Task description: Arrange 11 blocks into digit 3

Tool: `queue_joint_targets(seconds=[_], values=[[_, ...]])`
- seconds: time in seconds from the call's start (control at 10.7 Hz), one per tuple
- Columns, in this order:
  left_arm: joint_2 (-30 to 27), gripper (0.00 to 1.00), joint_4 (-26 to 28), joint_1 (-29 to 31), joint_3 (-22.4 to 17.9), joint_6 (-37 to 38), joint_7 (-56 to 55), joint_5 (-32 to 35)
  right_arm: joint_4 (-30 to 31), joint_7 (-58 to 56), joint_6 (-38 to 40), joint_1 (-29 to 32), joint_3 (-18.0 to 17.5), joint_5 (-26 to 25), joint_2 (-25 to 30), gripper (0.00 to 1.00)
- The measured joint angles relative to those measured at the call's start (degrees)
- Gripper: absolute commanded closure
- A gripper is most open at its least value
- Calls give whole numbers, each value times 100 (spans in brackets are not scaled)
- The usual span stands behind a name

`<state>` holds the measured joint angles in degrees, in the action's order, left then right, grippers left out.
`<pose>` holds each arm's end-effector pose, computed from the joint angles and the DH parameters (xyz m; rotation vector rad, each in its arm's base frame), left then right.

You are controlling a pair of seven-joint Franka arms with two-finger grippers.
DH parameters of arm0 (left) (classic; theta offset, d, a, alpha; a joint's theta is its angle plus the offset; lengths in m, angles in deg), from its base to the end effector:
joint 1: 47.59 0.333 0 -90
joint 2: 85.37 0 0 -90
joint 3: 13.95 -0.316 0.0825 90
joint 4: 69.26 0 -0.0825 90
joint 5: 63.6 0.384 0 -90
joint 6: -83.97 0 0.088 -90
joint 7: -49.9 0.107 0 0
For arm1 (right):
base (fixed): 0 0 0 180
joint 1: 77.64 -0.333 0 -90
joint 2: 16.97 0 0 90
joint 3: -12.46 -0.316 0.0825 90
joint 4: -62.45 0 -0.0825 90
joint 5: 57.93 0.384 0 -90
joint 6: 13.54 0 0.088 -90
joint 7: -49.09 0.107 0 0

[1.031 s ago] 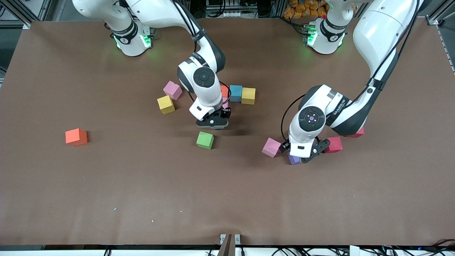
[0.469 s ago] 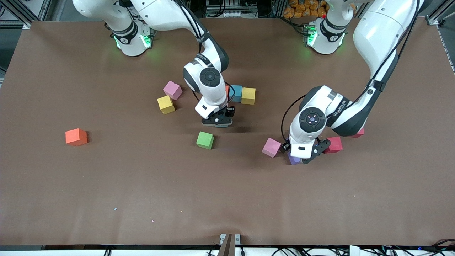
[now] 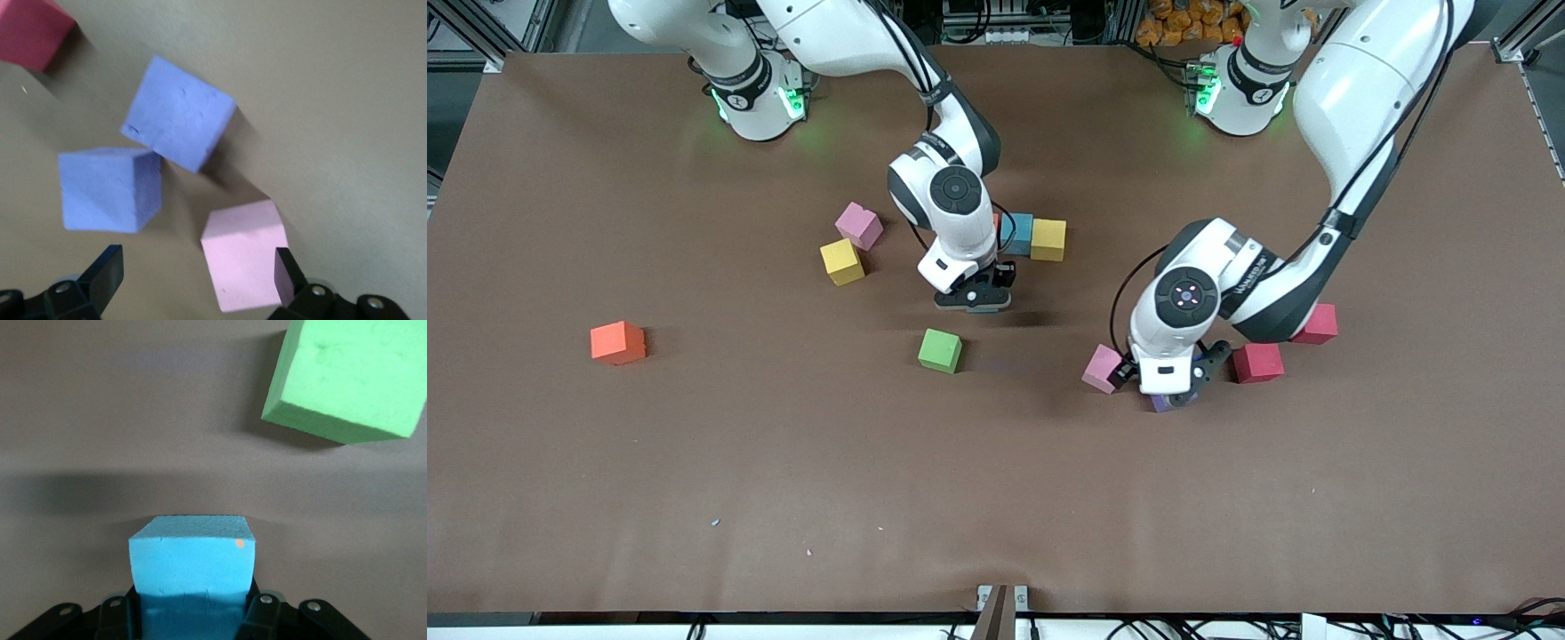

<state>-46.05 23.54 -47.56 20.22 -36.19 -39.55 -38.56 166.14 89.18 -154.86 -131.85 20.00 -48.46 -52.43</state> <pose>0.6004 -0.3184 0.2674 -2.8242 -1.2289 0.0526 0.4463 0.4817 0.2055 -3.0876 -0.0215 -0.0196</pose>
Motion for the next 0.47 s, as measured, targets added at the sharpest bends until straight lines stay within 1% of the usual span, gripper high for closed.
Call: queue_joint_targets(seconds=[0.28, 0.47], values=[[41, 0, -6, -69, -6, -322, -703, 0, 80, 43, -142, -32, -6, -2, 1, 100], [166, 0, -30, -70, -106, -607, -1452, 0, 81, 132, -143, -46, -6, -3, 1, 100]])
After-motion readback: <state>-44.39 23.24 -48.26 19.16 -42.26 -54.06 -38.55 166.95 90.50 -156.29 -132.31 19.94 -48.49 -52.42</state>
